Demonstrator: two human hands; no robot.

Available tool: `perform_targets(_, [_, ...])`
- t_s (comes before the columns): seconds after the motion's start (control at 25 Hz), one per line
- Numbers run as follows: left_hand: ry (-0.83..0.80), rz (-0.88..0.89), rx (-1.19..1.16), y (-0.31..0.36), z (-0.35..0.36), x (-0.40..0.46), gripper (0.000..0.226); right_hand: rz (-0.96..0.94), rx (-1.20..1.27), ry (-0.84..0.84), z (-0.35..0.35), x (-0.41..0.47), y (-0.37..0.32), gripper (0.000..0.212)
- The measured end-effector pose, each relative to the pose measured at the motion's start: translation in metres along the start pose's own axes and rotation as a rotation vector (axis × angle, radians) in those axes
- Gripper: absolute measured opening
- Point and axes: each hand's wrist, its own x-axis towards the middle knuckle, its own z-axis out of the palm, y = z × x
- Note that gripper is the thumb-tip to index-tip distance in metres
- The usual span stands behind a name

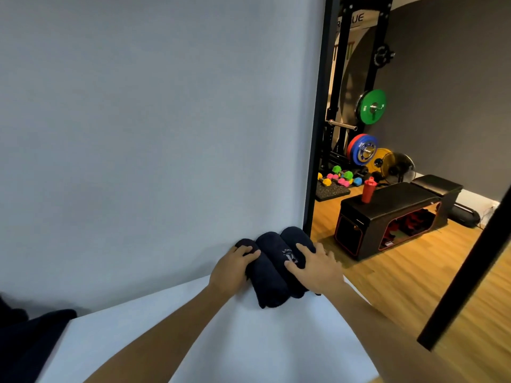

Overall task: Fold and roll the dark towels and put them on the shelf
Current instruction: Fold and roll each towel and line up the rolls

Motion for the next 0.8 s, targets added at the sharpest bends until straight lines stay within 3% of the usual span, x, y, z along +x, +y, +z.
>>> perform_targets(0.16, [0.036, -0.005, -0.069, -0.002, 0.008, 0.006, 0.065, -0.026, -0.004, 0.024, 0.000, 0.006, -0.010, 0.071])
perform_targets(0.36, [-0.034, -0.055, -0.023, 0.004, 0.001, 0.001, 0.066, -0.040, 0.008, -0.037, -0.004, 0.007, -0.004, 0.073])
perform_targets(0.48, [-0.113, -0.068, 0.086, 0.008, -0.015, -0.012, 0.080, -0.071, -0.069, -0.001, -0.013, 0.001, -0.001, 0.077])
perform_targets(0.68, [-0.057, -0.164, 0.259, -0.006, -0.047, -0.070, 0.077, -0.346, -0.103, 0.281, -0.015, -0.036, -0.041, 0.064])
perform_targets(0.8, [-0.024, -0.263, 0.258, -0.033, -0.080, -0.123, 0.070, -0.521, 0.022, 0.283, -0.001, -0.064, -0.092, 0.060])
